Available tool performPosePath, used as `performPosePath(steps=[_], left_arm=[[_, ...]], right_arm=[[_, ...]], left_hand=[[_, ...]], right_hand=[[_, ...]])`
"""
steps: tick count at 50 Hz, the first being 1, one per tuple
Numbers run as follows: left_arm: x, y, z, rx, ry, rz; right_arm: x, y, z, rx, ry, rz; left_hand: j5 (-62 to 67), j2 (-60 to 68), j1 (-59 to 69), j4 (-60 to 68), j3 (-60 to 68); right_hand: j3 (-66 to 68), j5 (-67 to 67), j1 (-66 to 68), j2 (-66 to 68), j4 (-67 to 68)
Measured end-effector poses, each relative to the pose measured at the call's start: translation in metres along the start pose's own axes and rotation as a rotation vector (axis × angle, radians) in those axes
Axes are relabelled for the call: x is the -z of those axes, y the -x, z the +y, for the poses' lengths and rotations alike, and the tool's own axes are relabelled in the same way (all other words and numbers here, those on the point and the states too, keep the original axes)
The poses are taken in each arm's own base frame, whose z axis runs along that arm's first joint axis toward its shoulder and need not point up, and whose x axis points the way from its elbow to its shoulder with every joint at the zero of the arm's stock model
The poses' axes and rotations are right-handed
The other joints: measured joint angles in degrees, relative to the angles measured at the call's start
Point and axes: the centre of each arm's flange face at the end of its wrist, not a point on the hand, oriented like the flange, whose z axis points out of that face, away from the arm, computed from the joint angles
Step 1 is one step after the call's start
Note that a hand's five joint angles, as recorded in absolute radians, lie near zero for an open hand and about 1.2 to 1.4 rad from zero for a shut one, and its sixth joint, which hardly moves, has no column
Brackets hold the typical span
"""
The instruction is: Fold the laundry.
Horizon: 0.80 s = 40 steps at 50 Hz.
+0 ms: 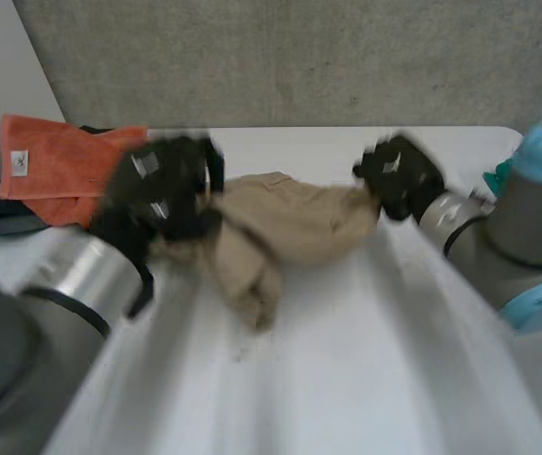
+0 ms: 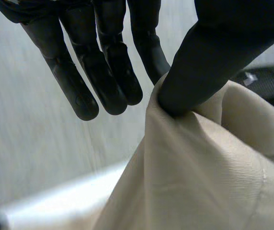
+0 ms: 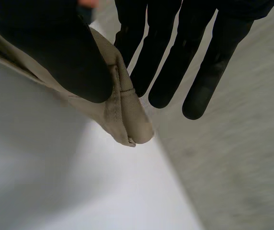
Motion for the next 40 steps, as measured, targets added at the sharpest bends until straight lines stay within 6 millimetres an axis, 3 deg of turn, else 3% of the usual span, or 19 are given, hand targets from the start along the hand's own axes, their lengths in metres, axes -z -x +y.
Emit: performPosePath(steps=[3, 4, 7, 10, 14, 17, 21, 24, 27, 31, 33, 34, 35, 36, 40], left_arm=[[0.007, -0.002, -0.056, 0.005, -0.176, 0.017], [0.008, -0.002, -0.063, 0.005, -0.197, 0.019], [0.018, 0.0, -0.12, -0.004, -0.372, 0.032], [0.021, 0.006, -0.156, -0.022, -0.478, 0.027], [0.016, 0.018, -0.182, -0.049, -0.552, -0.005], [-0.003, 0.035, -0.19, -0.071, -0.566, -0.052], [-0.038, 0.059, -0.173, -0.083, -0.512, -0.105], [-0.067, 0.076, -0.146, -0.081, -0.433, -0.134], [-0.098, 0.092, -0.105, -0.071, -0.335, -0.153], [-0.138, 0.107, -0.042, -0.058, -0.224, -0.15], [-0.151, 0.11, -0.019, -0.057, -0.194, -0.141], [-0.151, 0.11, -0.019, -0.057, -0.194, -0.141], [-0.17, 0.113, 0.018, -0.063, -0.155, -0.118], [-0.177, 0.114, 0.032, -0.068, -0.144, -0.105], [-0.203, 0.118, 0.075, -0.098, -0.139, -0.056]], right_arm=[[0.016, -0.037, -0.048, -0.017, -0.094, 0.084], [0.02, -0.044, -0.057, -0.02, -0.113, 0.101], [0.046, -0.085, -0.113, -0.029, -0.229, 0.194], [0.068, -0.115, -0.158, -0.039, -0.322, 0.256], [0.082, -0.136, -0.188, -0.06, -0.385, 0.29], [0.072, -0.146, -0.192, -0.09, -0.391, 0.292], [0.043, -0.144, -0.174, -0.126, -0.345, 0.274], [0.018, -0.137, -0.149, -0.154, -0.28, 0.265], [-0.007, -0.125, -0.119, -0.179, -0.204, 0.257], [-0.042, -0.097, -0.066, -0.216, -0.074, 0.229], [-0.052, -0.086, -0.048, -0.225, -0.039, 0.217], [-0.052, -0.086, -0.048, -0.225, -0.039, 0.217], [-0.067, -0.07, -0.024, -0.235, 0.003, 0.205], [-0.074, -0.063, -0.014, -0.236, 0.013, 0.206], [-0.099, -0.044, 0.017, -0.231, 0.021, 0.252]], left_hand=[[0.0, 0.0, 0.0, 0.0, 0.06], [0.0, 0.0, 0.0, 0.0, 0.06], [0.0, 0.02, 0.0, 0.02, 0.07], [0.0, 0.05, 0.0, 0.05, 0.1], [0.0, 0.1, 0.0, 0.24, 0.14], [0.0, 0.12, 0.0, 0.25, 0.24], [0.0, 0.13, 0.0, 0.25, 0.24], [0.0, 0.13, 0.0, 0.25, 0.24], [0.0, 0.13, 0.0, 0.25, 0.24], [0.0, 0.14, 0.0, 0.25, 0.24], [0.0, 0.15, 0.0, 0.26, 0.24], [0.0, 0.15, 0.0, 0.26, 0.24], [0.0, 0.16, 0.0, 0.26, 0.25], [0.0, 0.16, 0.0, 0.26, 0.29], [0.0, 0.19, 0.0, 0.26, 0.32]], right_hand=[[0.08, 0.24, 0.0, 0.0, 0.05], [0.08, 0.38, 0.0, 0.0, 0.05], [0.24, 0.69, 0.0, 0.0, 0.07], [0.26, 0.8, 0.0, 0.0, 0.1], [0.26, 0.97, 0.0, 0.0, 0.13], [0.25, 1.15, 0.0, 0.0, 0.2], [0.25, 1.16, 0.0, 0.0, 0.21], [0.25, 1.16, 0.0, 0.0, 0.22], [0.25, 1.16, 0.0, 0.0, 0.22], [0.25, 1.16, 0.0, 0.0, 0.22], [0.25, 1.16, 0.0, 0.0, 0.22], [0.25, 1.16, 0.0, 0.0, 0.22], [0.25, 1.16, 0.22, 0.0, 0.22], [0.25, 1.16, 0.63, 0.0, 0.22], [-0.15, 0.75, 0.62, -0.3, -0.29]])
